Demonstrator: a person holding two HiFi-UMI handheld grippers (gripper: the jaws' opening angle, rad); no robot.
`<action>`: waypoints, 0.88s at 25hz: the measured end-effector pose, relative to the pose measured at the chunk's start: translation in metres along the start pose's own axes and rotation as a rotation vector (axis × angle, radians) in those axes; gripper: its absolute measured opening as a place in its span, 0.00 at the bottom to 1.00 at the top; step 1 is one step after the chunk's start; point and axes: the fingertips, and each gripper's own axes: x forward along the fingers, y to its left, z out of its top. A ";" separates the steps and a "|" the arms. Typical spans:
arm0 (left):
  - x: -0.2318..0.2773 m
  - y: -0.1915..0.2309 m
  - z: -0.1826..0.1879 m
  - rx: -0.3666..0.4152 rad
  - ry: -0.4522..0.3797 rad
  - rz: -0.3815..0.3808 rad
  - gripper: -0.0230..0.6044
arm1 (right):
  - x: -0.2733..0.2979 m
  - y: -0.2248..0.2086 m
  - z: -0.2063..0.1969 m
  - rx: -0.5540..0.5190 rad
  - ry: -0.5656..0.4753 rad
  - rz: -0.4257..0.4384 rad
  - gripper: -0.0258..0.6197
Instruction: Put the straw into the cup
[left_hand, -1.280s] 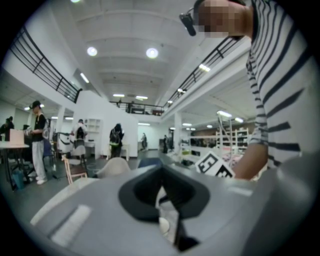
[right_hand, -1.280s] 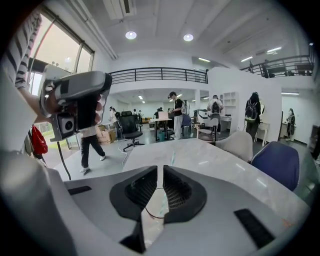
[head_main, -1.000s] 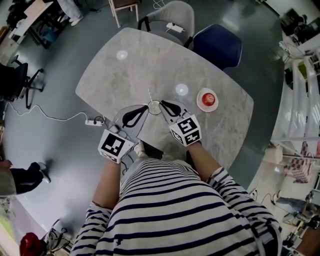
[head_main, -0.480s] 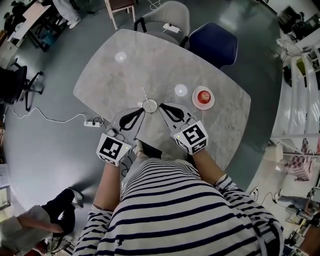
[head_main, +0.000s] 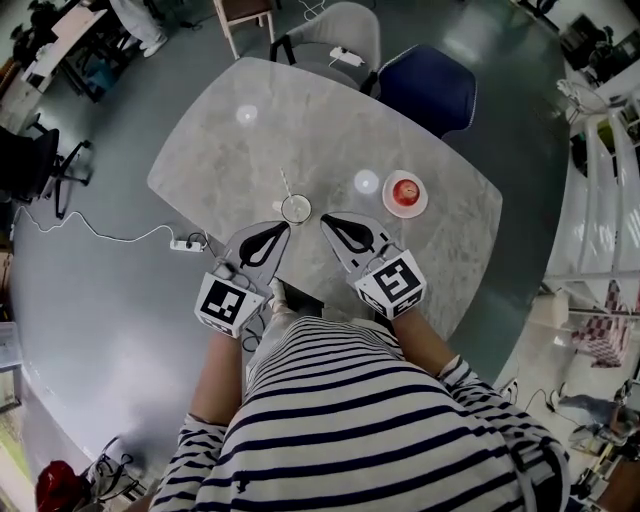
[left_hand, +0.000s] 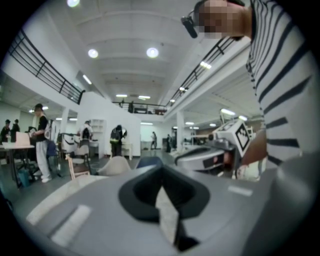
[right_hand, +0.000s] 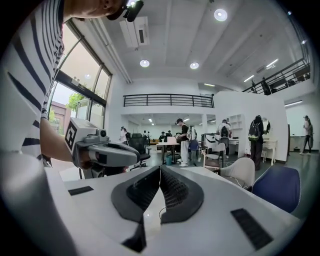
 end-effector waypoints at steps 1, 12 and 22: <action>0.000 -0.001 0.000 0.001 0.002 0.002 0.05 | -0.001 0.002 0.000 -0.007 -0.001 0.007 0.05; 0.006 -0.011 0.002 0.006 0.013 0.015 0.05 | -0.008 0.011 0.006 -0.064 -0.007 0.061 0.05; 0.014 -0.015 0.000 0.016 0.024 0.023 0.05 | -0.009 0.005 0.006 -0.061 -0.019 0.078 0.05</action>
